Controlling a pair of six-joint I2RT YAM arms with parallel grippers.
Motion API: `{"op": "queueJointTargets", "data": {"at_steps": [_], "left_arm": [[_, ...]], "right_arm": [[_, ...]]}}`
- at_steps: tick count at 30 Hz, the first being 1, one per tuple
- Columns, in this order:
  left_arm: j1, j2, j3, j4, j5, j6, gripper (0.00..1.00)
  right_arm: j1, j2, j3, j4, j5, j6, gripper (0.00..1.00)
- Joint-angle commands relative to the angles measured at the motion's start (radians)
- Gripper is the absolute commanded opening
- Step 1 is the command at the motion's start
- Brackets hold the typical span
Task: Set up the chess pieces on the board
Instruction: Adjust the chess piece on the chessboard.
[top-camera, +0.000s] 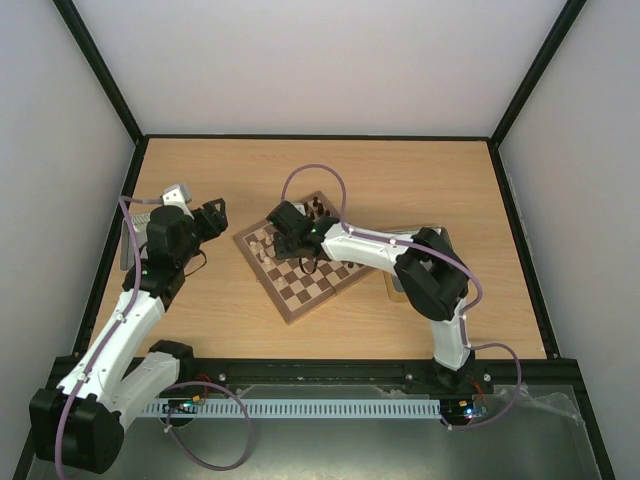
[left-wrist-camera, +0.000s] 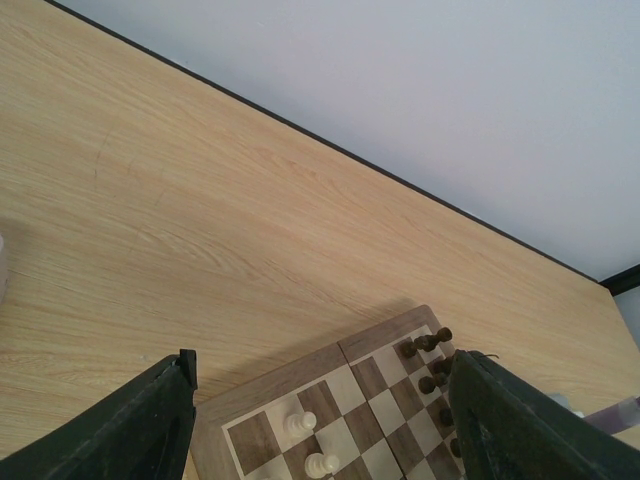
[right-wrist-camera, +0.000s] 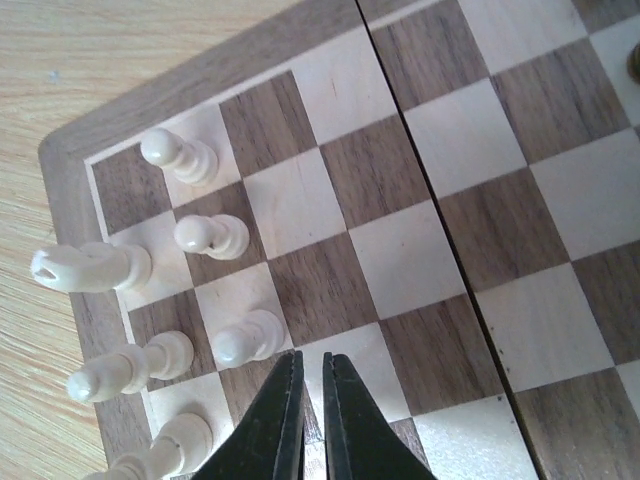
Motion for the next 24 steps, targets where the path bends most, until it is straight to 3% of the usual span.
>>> {"op": "queueJointTargets", "data": {"at_steps": [1, 24], "left_arm": [[0.000, -0.008, -0.007, 0.010, 0.006, 0.014, 0.71], [0.000, 0.002, -0.008, 0.010, -0.001, 0.017, 0.72]], "right_arm": [[0.005, 0.024, -0.015, -0.002, -0.011, 0.010, 0.05], [0.005, 0.126, 0.041, 0.011, -0.065, -0.021, 0.05]]}}
